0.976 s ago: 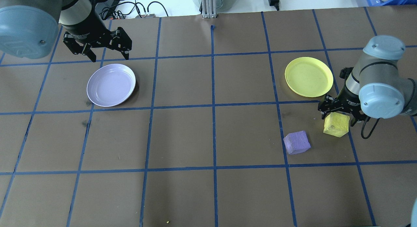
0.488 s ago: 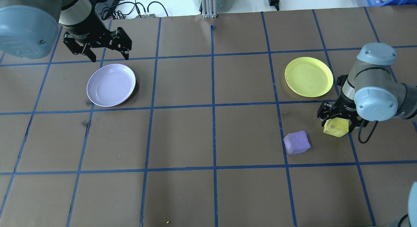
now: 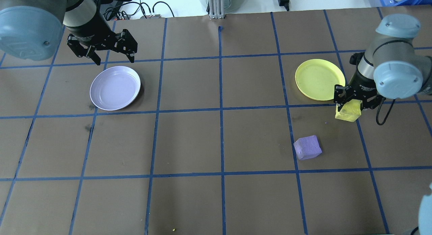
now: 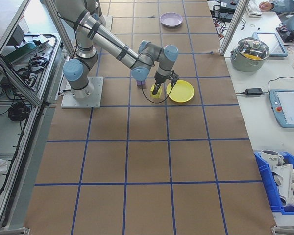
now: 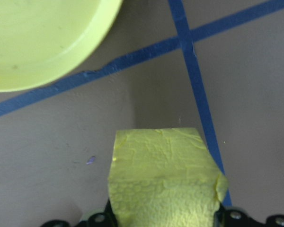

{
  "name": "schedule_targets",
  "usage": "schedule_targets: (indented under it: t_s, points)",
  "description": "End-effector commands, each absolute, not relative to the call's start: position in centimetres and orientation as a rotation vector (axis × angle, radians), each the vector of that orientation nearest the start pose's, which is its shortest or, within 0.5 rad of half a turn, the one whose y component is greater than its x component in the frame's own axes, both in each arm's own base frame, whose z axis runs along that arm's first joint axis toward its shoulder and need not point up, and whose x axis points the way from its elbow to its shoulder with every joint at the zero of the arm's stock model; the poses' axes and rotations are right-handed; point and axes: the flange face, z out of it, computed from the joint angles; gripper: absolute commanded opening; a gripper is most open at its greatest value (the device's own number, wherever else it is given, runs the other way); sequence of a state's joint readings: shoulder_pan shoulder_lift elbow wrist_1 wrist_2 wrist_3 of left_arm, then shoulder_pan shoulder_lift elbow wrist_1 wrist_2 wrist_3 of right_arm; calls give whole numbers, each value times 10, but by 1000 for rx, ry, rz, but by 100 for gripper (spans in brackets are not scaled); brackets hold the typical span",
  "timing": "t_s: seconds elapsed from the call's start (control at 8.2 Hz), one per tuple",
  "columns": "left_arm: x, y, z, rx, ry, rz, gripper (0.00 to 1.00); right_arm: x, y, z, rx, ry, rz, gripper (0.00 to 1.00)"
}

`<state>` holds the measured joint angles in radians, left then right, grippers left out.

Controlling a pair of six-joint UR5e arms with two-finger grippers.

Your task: Sort blocks by color into plates

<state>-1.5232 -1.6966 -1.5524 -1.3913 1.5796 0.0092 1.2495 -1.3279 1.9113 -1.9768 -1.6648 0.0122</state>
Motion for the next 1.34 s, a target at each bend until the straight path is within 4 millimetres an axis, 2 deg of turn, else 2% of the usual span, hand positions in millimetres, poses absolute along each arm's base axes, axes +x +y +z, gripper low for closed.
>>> schedule_targets:
  t_s: [0.0, 0.12, 0.24, 0.37, 0.49, 0.61, 0.73, 0.85, 0.98, 1.1, 1.22]
  points:
    - [-106, -555, 449, -60, 3128, -110, 100, 13, -609, 286, 321, 3177, 168, 0]
    - [-106, -556, 448, -60, 3128, -108, 100, 10, -645, 279, 280, 3180, 153, 0]
    - [-106, -555, 449, -60, 3128, -110, 100, 7, -664, 258, 174, 3179, 179, 0]
    - [-106, -555, 449, -60, 3128, -110, 100, 7, -661, 243, 154, 3176, 226, 0]
    - [-106, -555, 449, -60, 3128, -110, 100, 7, -652, 228, 146, 3178, 275, 17]
    - [-106, -555, 449, -60, 3128, -110, 100, 9, -641, 216, 154, 3173, 308, 53]
    - [-106, -555, 450, -60, 3128, -110, 100, 8, -641, 220, 177, 3180, 285, 100]
    - [-106, -555, 450, -61, 3128, -112, 100, 13, -631, 236, 167, 3177, 299, 100]
    - [-106, -555, 450, -60, 3128, -110, 100, 31, -612, 271, 133, 3171, 313, 100]
    - [-105, -555, 450, -63, 3128, -112, 100, 58, -589, 296, 69, 3183, 279, 100]
    - [-105, -555, 450, -63, 3128, -112, 100, 67, -574, 296, 15, 3189, 270, 100]
